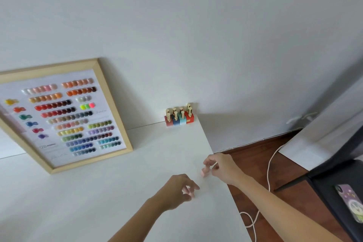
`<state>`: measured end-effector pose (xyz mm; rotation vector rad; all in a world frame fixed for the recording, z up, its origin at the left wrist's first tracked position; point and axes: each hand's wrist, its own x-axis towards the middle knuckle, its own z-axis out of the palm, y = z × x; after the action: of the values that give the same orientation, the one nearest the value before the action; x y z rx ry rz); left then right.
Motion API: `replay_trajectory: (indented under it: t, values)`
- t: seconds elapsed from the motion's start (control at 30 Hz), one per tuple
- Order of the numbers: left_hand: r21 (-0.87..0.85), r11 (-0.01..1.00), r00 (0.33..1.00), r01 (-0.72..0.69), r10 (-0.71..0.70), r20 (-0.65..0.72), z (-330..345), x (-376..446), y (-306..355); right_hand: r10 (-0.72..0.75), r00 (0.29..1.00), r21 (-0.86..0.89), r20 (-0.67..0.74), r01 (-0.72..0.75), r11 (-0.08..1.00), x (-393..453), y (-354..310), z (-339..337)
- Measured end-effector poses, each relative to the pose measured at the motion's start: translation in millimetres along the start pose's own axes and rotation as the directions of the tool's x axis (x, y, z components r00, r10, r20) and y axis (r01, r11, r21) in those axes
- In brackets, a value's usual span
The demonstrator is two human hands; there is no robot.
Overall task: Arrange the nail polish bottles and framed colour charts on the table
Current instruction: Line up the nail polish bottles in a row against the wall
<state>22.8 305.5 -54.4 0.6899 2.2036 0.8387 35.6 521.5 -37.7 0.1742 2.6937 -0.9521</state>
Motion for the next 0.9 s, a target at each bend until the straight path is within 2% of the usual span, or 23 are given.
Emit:
replay_trajectory:
  t: [0.17, 0.3, 0.5, 0.63, 0.9]
  values:
    - [0.095, 0.995, 0.992, 0.012, 0.001, -0.127, 8, -4, 6, -0.019, 0.996, -0.017, -0.083, 0.018, 1.000, -1, -4, 11]
    - [0.161, 0.987, 0.989, 0.011, 0.013, -0.149, 10, -5, 4, -0.022, 0.994, -0.043, -0.107, 0.018, 0.999, 1, -6, 15]
    - [0.133, 0.990, 0.969, 0.053, -0.019, -0.247, 2, -3, -8, -0.051, 0.994, -0.077, -0.092, 0.044, 0.996, 7, -10, 16]
    - [0.090, 0.992, 0.925, 0.094, -0.053, -0.377, -23, 3, -18, -0.091, 0.991, -0.077, -0.097, 0.084, 0.993, 19, -15, 15]
    - [0.027, 0.985, 0.778, 0.170, -0.117, -0.618, -101, 37, -37, -0.122, 0.983, -0.023, -0.134, 0.120, 0.993, 68, -40, 17]
